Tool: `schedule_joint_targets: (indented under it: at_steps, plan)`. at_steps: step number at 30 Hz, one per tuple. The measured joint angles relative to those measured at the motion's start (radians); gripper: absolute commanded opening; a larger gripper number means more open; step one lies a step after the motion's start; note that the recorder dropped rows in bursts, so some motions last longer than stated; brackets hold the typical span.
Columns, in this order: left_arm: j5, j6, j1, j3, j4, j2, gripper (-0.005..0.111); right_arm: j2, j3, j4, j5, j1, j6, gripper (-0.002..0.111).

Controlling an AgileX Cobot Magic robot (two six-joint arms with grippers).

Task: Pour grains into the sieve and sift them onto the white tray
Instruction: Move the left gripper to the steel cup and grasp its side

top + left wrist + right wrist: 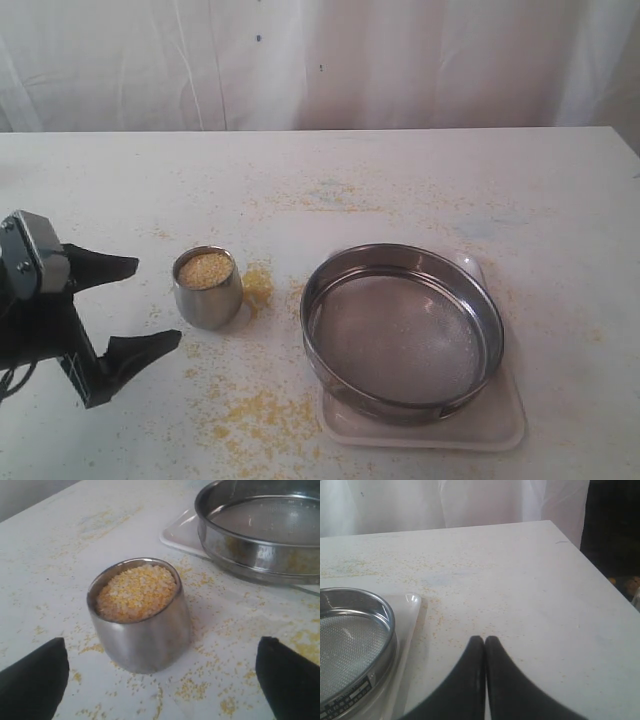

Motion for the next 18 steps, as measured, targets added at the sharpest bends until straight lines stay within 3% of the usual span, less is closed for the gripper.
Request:
schedule_joint_targets:
  at_steps: [7,18]
  plan:
    - [-0.006,0.136,-0.077,-0.011,-0.141,0.091,0.105,0.0,0.0,0.0,0.0,0.0,0.0,0.0]
    - [-0.006,0.15,-0.141,-0.212,-0.194,0.224,0.105,0.0,0.0,0.0,0.0,0.0,0.0,0.0]
